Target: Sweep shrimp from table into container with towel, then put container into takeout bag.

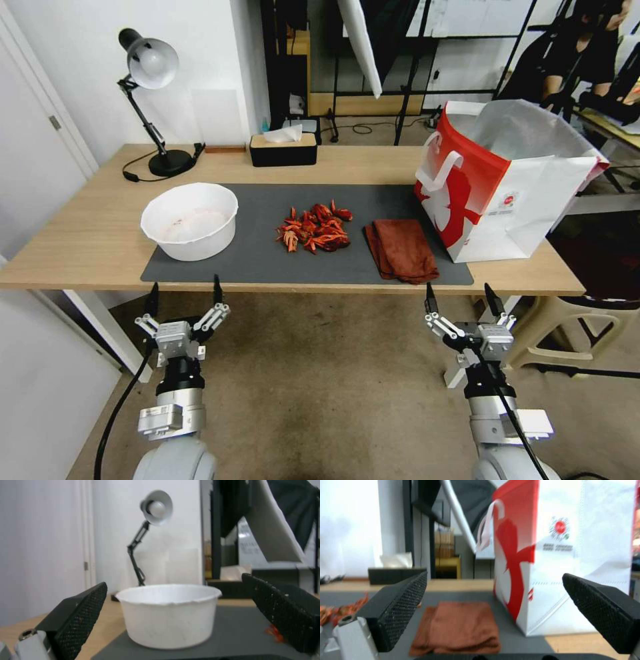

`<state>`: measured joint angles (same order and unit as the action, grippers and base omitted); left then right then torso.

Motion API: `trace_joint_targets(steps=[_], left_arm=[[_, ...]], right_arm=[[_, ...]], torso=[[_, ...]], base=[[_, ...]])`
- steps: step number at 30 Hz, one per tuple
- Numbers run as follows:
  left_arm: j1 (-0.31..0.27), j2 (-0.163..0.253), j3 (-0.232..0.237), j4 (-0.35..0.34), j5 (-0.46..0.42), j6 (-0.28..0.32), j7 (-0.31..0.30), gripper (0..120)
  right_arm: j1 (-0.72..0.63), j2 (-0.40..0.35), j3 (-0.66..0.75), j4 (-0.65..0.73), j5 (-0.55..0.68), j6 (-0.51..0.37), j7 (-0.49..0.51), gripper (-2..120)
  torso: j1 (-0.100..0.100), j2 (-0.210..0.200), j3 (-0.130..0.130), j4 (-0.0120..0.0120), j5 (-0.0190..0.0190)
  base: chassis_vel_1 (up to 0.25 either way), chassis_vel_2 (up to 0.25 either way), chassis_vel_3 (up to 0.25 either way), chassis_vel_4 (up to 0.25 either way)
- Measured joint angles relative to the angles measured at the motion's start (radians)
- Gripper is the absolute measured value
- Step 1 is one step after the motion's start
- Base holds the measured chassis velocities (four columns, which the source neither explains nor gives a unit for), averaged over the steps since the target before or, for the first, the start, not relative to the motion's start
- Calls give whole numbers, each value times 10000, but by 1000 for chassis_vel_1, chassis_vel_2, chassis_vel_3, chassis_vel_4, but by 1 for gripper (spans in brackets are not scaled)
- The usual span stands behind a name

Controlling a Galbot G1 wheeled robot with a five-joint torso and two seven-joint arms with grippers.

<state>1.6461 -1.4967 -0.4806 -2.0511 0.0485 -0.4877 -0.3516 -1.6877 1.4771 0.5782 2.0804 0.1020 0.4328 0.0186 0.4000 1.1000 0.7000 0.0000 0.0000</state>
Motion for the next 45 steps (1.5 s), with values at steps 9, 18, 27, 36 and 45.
trace_joint_targets(steps=[9, 18, 27, 36, 45], left_arm=[[-234, 681, -64, 651, 129, -1543, -535, 100], [-234, 714, -51, 668, 118, -1532, -519, 100], [-407, 1052, -57, 566, -29, -1335, -432, 100], [-677, 2476, -32, 32, -1838, -610, -236, 100], [-1575, 4775, -18, 170, -3174, -94, -221, 100]], right_arm=[[654, 65, -113, -875, 704, 2230, -149, 100], [649, 151, -210, -865, 794, 2283, -190, 100], [619, 119, -305, -835, 870, 2193, -162, 100], [515, -61, -423, -795, 1033, 2154, -161, 100], [610, -96, -433, -800, 1092, 2090, -174, 100]], torso=[[0, 0, -1, 3, -2], [0, 0, -1, 0, -2], [0, 0, 0, 0, -1], [0, 0, 0, 0, -1], [0, 0, 0, -1, -3]], base=[[0, 0, 0, 0], [0, 0, 0, 0], [0, 0, 0, 0], [0, 0, 0, 0], [0, 0, 0, 0]])
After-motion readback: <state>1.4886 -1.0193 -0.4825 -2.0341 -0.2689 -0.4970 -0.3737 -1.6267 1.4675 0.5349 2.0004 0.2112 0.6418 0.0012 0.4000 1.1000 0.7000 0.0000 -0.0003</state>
